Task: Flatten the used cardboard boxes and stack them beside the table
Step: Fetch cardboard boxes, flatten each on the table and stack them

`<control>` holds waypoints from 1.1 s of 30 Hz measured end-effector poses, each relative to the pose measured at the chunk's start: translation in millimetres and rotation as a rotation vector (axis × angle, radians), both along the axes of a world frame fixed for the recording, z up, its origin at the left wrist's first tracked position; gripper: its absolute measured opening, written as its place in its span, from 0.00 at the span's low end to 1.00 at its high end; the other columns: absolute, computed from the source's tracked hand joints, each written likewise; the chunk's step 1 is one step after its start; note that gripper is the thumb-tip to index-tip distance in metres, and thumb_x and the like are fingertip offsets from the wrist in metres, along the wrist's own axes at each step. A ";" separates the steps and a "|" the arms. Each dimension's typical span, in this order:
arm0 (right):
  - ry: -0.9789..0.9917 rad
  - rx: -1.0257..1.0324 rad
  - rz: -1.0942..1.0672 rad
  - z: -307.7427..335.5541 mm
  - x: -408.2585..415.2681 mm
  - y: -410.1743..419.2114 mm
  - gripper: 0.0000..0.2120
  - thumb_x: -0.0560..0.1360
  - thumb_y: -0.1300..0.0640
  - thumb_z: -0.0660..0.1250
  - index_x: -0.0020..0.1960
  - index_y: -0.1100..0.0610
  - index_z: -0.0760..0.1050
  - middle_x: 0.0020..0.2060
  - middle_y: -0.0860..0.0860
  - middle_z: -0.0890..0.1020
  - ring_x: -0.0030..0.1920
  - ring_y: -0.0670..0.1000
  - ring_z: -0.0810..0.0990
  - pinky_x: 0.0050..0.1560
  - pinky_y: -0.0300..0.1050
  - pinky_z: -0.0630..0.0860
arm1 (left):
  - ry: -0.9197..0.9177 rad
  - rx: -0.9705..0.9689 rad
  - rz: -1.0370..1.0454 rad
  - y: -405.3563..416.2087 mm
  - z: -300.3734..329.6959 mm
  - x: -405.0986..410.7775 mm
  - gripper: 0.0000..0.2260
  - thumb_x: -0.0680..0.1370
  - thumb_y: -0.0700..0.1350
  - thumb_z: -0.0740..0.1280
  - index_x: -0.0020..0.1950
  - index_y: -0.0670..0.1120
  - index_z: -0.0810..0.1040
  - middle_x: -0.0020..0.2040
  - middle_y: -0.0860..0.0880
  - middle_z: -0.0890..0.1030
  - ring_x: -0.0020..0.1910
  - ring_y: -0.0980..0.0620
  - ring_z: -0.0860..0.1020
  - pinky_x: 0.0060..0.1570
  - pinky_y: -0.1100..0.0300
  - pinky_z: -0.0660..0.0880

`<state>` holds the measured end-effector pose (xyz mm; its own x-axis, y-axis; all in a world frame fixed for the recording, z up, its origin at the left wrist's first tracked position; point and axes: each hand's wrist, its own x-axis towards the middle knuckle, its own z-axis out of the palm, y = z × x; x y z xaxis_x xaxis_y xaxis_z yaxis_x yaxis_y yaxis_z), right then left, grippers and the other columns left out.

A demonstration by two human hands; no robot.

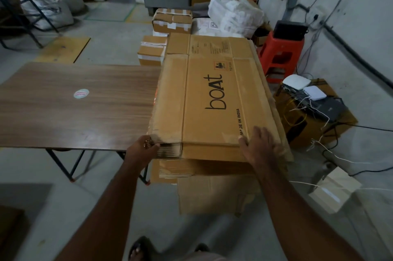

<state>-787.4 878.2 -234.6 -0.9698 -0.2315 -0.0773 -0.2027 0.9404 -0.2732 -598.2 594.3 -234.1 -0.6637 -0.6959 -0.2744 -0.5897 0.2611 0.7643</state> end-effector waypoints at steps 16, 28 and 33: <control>-0.123 -0.270 0.795 39.4 230.7 -301.7 0.29 0.76 0.39 0.60 0.71 0.54 0.73 0.66 0.56 0.75 0.68 0.61 0.72 0.65 0.57 0.71 | 0.099 -0.284 0.348 -123.5 40.6 222.5 0.08 0.78 0.50 0.72 0.50 0.46 0.85 0.40 0.50 0.83 0.43 0.52 0.82 0.42 0.63 0.69; -0.342 -0.324 1.475 29.9 540.9 -512.5 0.29 0.74 0.38 0.59 0.65 0.56 0.77 0.62 0.55 0.79 0.64 0.59 0.77 0.63 0.56 0.74 | -0.012 -0.294 1.010 -207.7 39.5 566.5 0.06 0.80 0.47 0.70 0.52 0.46 0.84 0.45 0.48 0.85 0.46 0.49 0.82 0.48 0.54 0.80; -0.436 -0.265 1.601 11.1 616.7 -567.9 0.21 0.76 0.45 0.66 0.66 0.55 0.77 0.62 0.52 0.78 0.63 0.54 0.76 0.63 0.51 0.73 | -0.026 -0.211 1.191 -213.8 14.7 634.1 0.04 0.80 0.46 0.70 0.50 0.48 0.83 0.42 0.52 0.83 0.43 0.56 0.80 0.44 0.57 0.78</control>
<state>-170.7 310.3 -223.4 0.3211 -0.9452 -0.0585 -0.7152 -0.2015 -0.6692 36.0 380.5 -219.4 0.4278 -0.8998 -0.0860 -0.5600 -0.3385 0.7562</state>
